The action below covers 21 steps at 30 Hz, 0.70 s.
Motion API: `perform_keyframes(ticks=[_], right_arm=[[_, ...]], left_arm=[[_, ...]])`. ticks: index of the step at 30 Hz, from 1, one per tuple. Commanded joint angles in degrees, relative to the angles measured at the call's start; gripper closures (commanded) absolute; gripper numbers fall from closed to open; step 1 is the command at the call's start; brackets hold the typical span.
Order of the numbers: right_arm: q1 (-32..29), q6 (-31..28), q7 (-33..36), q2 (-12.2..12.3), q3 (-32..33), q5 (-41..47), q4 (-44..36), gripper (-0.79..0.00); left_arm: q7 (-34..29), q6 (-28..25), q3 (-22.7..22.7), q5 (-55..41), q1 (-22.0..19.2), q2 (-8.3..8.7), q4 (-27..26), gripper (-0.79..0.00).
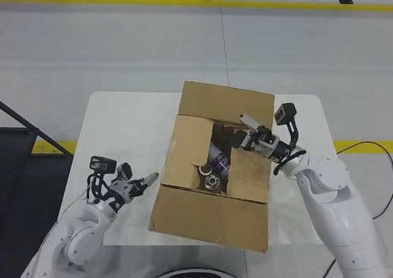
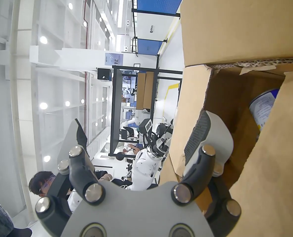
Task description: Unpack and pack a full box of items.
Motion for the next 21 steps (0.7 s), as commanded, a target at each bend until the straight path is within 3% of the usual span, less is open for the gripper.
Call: perform_keyframes(ticks=[1, 12, 21], right_arm=[[-0.11, 0.64, -0.31, -0.08, -0.88, -1.03, -0.34, -0.785], [4.58, 6.63, 1.70, -0.87, -6.13, -4.11, 2.72, -0.785], [7.88, 7.09, 2.78, -1.82, -9.45, -3.41, 6.06, -0.785]], left_arm=[[-0.33, -0.15, 0.94, 0.50, -0.67, -0.07, 0.38, -0.785], [-0.61, -0.45, 2.79, 1.04, -1.38, -0.35, 0.78, -0.785], [-1.45, -2.13, 2.50, 0.42, -0.69, -0.32, 0.58, -0.785]])
